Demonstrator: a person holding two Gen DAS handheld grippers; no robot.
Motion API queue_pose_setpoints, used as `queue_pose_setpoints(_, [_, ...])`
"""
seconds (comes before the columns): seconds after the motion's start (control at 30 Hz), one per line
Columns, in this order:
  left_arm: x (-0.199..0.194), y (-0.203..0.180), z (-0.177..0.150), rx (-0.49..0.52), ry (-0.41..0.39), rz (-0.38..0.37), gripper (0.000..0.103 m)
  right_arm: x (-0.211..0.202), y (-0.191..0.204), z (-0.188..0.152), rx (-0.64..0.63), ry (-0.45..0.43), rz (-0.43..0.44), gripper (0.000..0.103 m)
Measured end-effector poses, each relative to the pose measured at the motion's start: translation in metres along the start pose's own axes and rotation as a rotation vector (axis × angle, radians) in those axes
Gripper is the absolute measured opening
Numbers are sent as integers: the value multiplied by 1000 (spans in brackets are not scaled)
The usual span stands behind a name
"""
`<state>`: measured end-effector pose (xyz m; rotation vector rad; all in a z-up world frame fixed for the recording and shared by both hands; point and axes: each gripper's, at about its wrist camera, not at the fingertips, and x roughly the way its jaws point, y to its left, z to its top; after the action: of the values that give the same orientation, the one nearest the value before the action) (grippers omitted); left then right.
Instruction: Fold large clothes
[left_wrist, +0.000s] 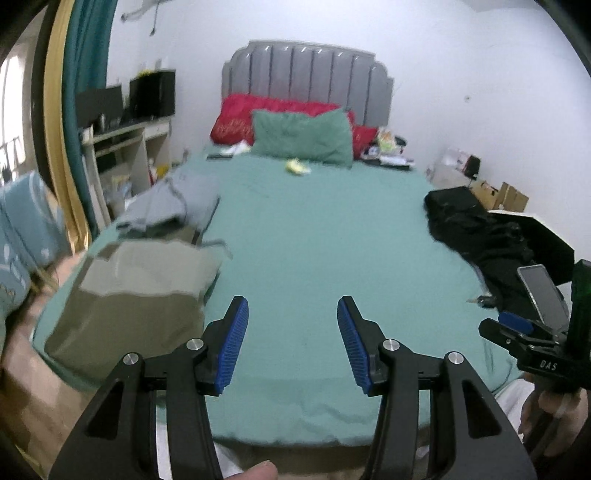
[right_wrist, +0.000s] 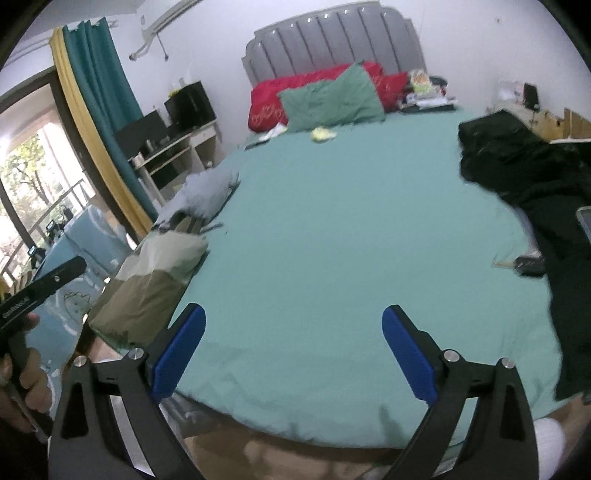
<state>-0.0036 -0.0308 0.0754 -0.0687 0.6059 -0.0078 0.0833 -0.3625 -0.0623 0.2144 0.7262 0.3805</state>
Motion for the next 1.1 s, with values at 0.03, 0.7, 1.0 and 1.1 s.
queue_pose_setpoints(0.03, [-5, -5, 3, 13, -17, 2, 53, -4, -2, 2, -2, -9, -4, 96])
queue_pose_setpoints(0.7, [-81, -34, 29, 69, -353, 43, 69, -102, 39, 37, -184, -285, -88, 102])
queue_pose_setpoints(1.0, [-75, -21, 22, 35, -358, 8, 69, -94, 56, 37, -221, -286, -87, 102])
queue_pose_setpoints(1.1, [-68, -17, 17, 41, -347, 19, 69, -84, 59, 35, -224, -268, -88, 102])
